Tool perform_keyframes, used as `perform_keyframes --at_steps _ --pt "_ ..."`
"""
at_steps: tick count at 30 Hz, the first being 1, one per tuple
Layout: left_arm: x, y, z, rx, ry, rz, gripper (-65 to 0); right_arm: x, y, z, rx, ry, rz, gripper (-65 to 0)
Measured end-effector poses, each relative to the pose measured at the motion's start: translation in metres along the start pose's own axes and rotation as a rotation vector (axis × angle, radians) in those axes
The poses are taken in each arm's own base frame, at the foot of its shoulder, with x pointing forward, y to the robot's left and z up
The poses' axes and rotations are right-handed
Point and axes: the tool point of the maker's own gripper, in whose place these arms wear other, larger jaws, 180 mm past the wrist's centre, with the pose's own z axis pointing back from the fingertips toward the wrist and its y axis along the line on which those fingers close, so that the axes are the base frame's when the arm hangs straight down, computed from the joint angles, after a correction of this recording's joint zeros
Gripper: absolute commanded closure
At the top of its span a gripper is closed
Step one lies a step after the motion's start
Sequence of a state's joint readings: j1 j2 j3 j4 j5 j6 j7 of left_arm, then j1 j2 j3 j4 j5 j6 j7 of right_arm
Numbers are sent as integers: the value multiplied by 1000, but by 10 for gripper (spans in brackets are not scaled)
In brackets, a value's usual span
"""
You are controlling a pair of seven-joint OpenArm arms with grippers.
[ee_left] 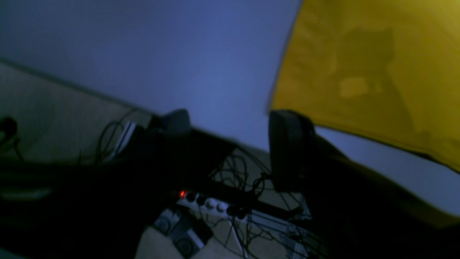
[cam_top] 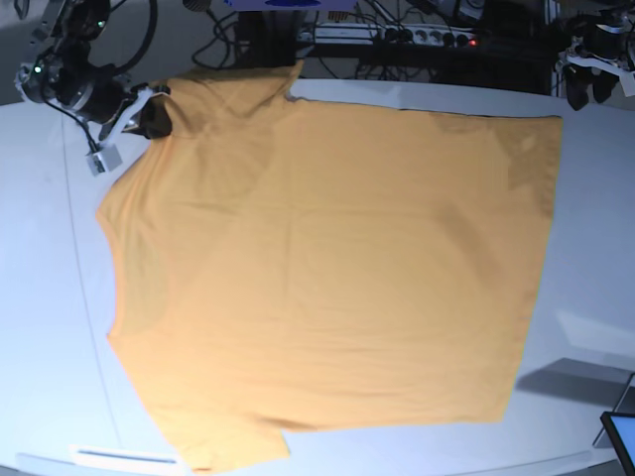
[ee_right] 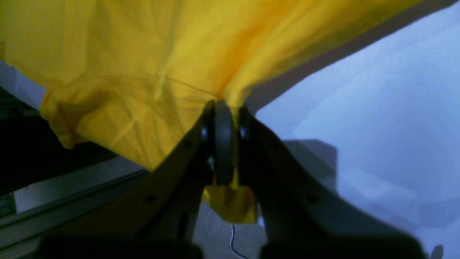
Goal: Fold the T-shirt properly
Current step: 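Grasp the shirt's shoulder corners with the left and right grippers, then lift the shoulder edge with both grippers and pull it over the shirt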
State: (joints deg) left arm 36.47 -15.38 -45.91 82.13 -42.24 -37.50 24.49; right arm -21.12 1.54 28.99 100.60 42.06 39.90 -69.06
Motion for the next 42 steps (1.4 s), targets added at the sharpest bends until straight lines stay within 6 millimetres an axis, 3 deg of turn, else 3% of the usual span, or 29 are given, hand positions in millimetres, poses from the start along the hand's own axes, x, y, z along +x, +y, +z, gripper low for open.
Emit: perform_keyframes --at_steps 6,16,23,33,42 --pt "-8 -4 -12 -16 33 28 -344 0 0 0 0 0 0 -3" --pt "-2 -5 -16 -22 21 26 -343 0 0 0 0 0 0 -3" --pt "-2 -36 -35 -112 33 3 -343 0 0 0 0 0 0 -3" --pt "0 -40 -39 -122 19 15 -343 0 0 0 0 0 0 -3" --pt "-2 -69 -51 -205 19 20 -343 0 0 0 0 0 1 -3"
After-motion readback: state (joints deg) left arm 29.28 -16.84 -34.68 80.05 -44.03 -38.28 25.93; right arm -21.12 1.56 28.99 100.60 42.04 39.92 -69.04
